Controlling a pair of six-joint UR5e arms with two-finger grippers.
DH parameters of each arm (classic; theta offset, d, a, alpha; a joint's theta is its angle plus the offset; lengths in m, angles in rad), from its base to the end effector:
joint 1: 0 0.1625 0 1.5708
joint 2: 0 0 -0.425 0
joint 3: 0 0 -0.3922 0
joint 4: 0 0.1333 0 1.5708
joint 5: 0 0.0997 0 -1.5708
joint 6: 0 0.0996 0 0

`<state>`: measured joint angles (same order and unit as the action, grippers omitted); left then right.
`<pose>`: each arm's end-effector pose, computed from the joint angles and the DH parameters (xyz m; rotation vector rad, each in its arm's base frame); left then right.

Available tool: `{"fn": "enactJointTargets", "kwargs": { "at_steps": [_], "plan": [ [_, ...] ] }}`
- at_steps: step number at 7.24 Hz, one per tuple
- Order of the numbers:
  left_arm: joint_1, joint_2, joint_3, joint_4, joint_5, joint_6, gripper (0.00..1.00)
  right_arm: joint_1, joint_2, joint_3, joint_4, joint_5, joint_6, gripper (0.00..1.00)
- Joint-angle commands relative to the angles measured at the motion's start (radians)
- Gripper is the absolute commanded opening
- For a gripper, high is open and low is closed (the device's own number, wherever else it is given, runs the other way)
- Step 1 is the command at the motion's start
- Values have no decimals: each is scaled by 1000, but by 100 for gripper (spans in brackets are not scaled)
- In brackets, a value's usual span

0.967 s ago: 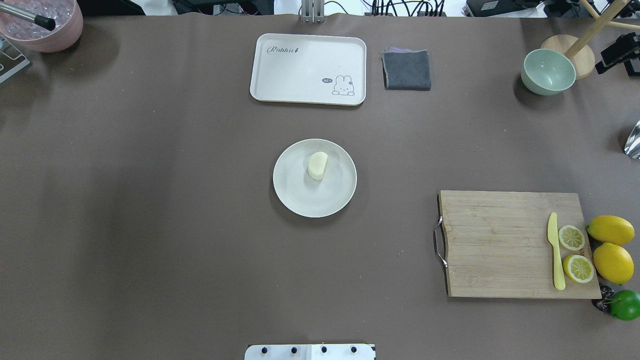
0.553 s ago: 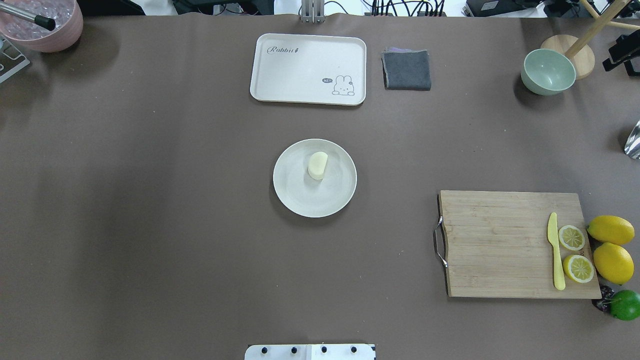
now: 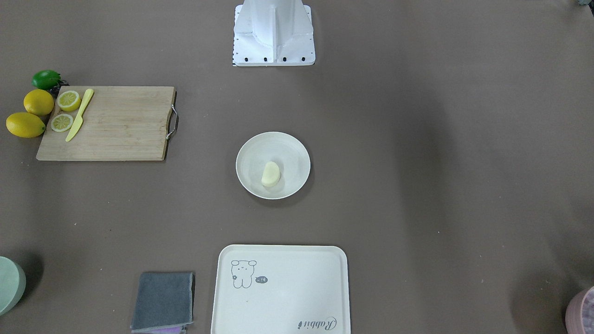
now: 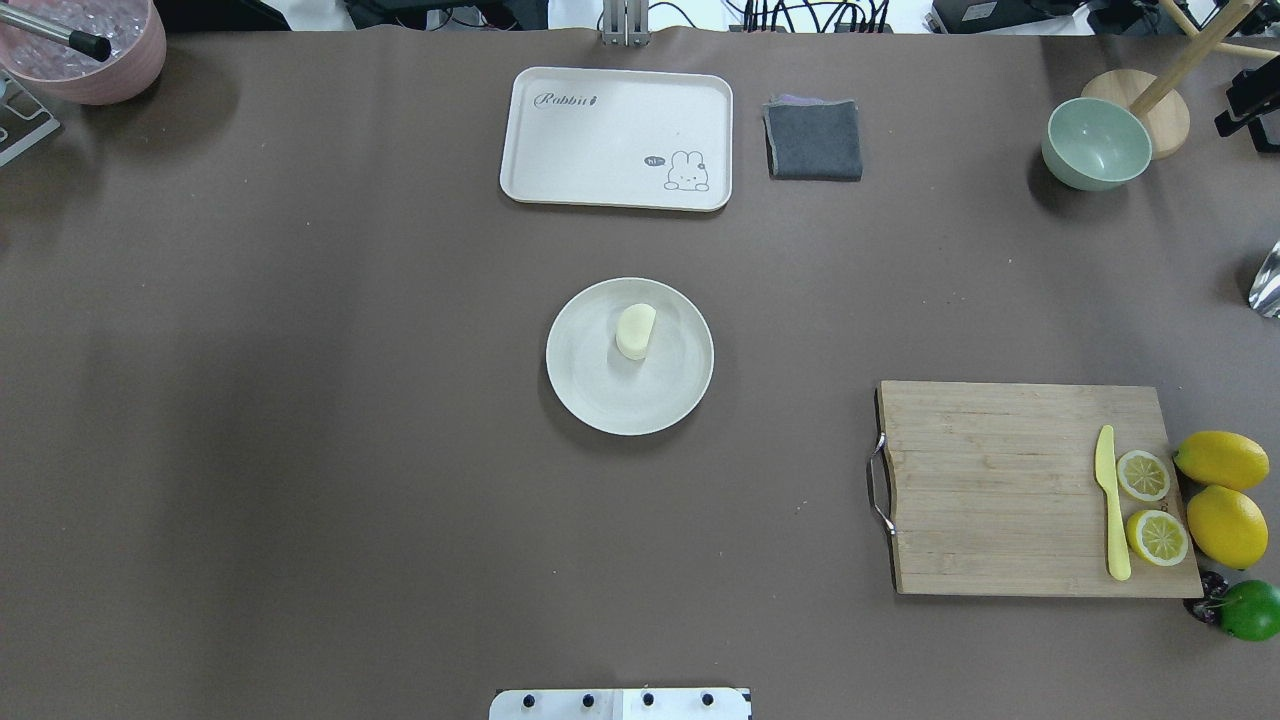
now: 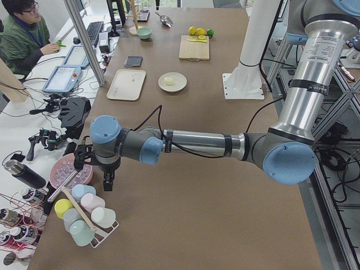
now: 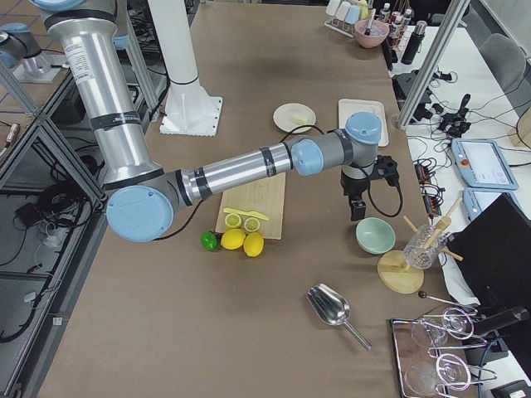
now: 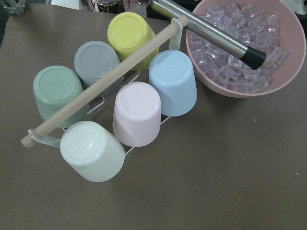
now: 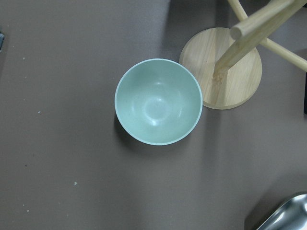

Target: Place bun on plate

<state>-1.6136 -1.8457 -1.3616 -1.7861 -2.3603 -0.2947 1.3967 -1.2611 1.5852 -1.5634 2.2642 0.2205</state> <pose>-0.0891 -0.6187 0.5855 0.1658 0.8125 -0.2071 -0.0389 -0.6232 0.4824 0.1772 -0.7357 -0.0708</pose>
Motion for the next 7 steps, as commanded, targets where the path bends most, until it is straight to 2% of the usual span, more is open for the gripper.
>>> {"fn": "enactJointTargets", "kwargs": {
  "at_steps": [1, 2, 7],
  "plan": [
    [4, -67, -10, 141, -77, -3, 98, -1, 26, -30, -3, 3, 2, 100],
    [0, -76, -28, 189, -76, 8, 98, -1, 26, -30, -4, 8, 3, 100],
    [3, -67, -30, 194, -73, 8, 98, 1, 8, -30, -1, 8, 2, 100]
  ]
}}
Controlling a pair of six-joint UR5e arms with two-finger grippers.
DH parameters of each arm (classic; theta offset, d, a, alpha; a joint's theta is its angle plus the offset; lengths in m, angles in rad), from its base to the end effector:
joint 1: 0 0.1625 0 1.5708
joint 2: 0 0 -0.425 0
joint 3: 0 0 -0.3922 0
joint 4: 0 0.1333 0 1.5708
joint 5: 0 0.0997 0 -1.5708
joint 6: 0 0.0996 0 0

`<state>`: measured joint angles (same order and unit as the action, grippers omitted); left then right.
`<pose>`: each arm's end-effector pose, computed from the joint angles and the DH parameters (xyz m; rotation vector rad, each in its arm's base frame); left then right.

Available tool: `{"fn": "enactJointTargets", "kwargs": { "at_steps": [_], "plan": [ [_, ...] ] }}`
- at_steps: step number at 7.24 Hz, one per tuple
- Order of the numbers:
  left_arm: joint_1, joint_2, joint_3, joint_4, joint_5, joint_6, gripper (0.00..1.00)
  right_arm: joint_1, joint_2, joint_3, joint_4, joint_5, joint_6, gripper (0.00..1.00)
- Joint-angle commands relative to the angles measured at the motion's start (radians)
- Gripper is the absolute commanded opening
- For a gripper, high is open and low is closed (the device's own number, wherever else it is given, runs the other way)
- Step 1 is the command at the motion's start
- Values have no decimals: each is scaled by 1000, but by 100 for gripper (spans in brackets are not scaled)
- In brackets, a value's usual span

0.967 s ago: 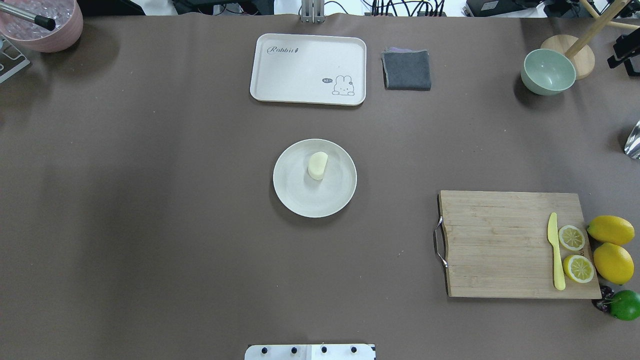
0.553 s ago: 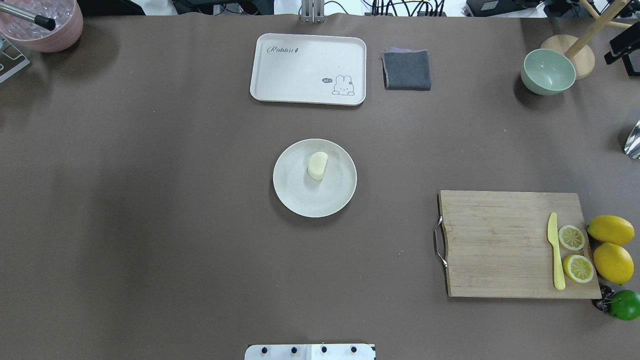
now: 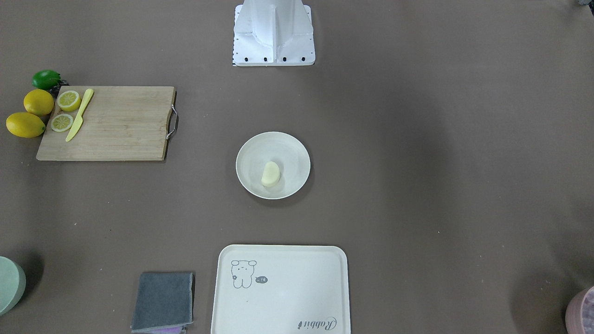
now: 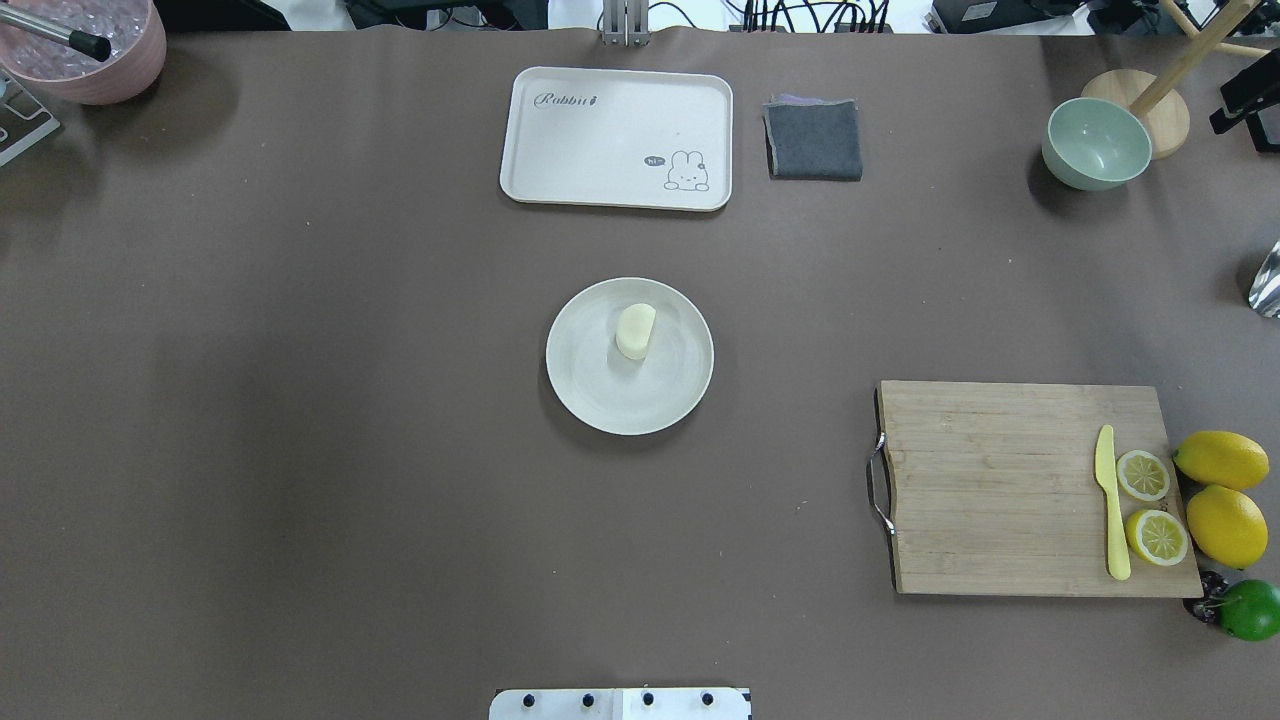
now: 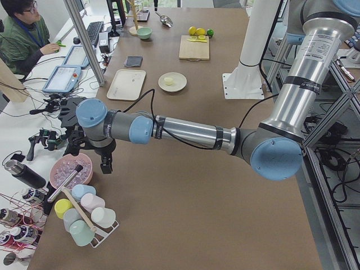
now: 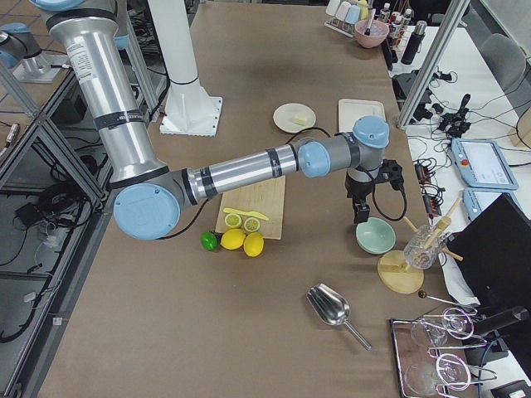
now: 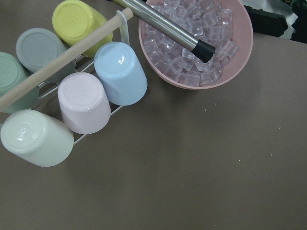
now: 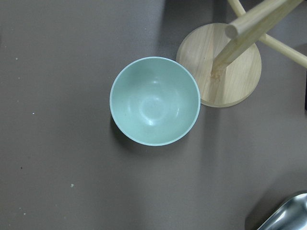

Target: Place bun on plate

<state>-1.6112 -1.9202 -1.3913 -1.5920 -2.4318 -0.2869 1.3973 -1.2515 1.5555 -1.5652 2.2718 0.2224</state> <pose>-0.0837 -0.6394 0.5403 0.0724 0.8755 -0.2238 -0.0400 -0.6283 0.4907 0.1542 -0.7398 -0.0620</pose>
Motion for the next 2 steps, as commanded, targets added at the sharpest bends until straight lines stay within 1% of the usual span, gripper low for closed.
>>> {"fn": "enactJointTargets", "kwargs": {
  "at_steps": [1, 2],
  "plan": [
    [-2, 9, -2, -2, -7, 0, 98, 0, 0, 0, 1, 0, 0, 100],
    [-3, 9, -2, -2, -7, 0, 98, 0, 1, 1, 1, 0, 2, 100]
  ]
}}
